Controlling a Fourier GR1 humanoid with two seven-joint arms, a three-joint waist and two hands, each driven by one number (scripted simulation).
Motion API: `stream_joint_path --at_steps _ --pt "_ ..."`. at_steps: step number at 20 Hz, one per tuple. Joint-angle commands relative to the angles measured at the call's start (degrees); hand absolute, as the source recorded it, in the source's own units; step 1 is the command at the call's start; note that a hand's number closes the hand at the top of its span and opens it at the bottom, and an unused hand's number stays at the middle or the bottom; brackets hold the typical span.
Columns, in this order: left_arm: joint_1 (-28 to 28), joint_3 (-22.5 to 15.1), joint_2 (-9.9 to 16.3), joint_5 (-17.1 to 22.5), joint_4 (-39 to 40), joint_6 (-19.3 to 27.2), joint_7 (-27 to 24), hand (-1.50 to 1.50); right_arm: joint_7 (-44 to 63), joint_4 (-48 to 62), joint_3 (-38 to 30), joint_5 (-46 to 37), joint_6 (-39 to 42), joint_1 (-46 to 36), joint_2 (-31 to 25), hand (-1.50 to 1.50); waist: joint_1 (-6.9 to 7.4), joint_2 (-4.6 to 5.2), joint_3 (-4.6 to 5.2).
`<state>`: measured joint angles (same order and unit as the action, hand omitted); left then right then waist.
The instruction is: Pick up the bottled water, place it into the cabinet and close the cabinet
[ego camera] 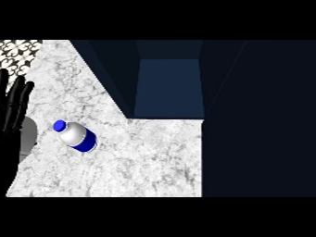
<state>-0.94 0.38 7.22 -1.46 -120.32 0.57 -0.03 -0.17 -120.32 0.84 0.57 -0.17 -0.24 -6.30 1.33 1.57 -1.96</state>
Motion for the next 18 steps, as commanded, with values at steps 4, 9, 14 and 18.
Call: stream_joint_path --at_steps 4,9,14,18 --pt "0.39 11.8 7.29 19.16 6.67 -12.38 -2.1 -1.5 2.48 -5.08 0.25 0.87 0.87 2.94 -0.57 -1.5 -1.5 -1.65 2.08" --pt "3.43 12.3 7.75 36.87 9.28 -18.88 7.53 -1.5 4.06 -6.69 7.37 4.91 6.29 8.97 -0.09 -1.5 -1.13 -1.87 2.02" --pt "5.22 21.12 14.48 50.44 8.01 -21.14 15.1 -1.5 9.64 -13.93 10.38 2.13 4.26 9.74 0.36 -1.5 -1.05 -1.73 1.98" --pt "4.82 25.48 18.45 55.47 9.32 -21.73 18.67 -1.5 8.91 -21.38 17.26 -1.7 4.54 19.27 0.97 -1.5 -1.59 -1.79 1.95"
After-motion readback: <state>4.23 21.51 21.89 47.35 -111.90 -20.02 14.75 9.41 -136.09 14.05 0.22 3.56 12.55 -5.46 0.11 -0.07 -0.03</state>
